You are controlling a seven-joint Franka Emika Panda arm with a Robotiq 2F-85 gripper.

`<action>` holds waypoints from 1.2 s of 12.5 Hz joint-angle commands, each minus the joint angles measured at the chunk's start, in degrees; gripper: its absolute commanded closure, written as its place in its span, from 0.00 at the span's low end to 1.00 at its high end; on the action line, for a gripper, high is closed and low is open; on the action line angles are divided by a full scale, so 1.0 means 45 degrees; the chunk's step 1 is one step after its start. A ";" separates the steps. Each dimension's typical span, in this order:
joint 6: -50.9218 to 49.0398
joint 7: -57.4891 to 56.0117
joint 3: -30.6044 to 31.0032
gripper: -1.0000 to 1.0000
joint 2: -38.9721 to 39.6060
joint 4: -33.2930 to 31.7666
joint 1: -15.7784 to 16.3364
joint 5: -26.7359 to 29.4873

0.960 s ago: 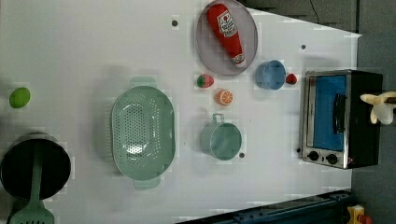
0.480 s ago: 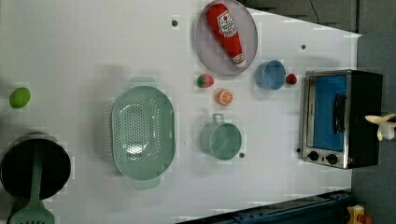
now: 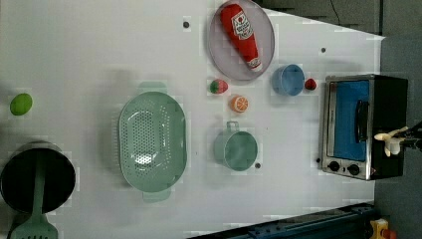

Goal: Pick banana from table and place on oven.

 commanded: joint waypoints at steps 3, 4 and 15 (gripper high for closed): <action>-0.0192 -0.0698 0.0131 0.62 -0.0694 0.0527 0.0519 -0.0034; -0.0227 -0.0698 0.0179 0.51 -0.0694 0.0526 0.0529 -0.0034; -0.3468 -0.0103 0.3464 0.00 -0.2883 0.1282 0.1802 0.0598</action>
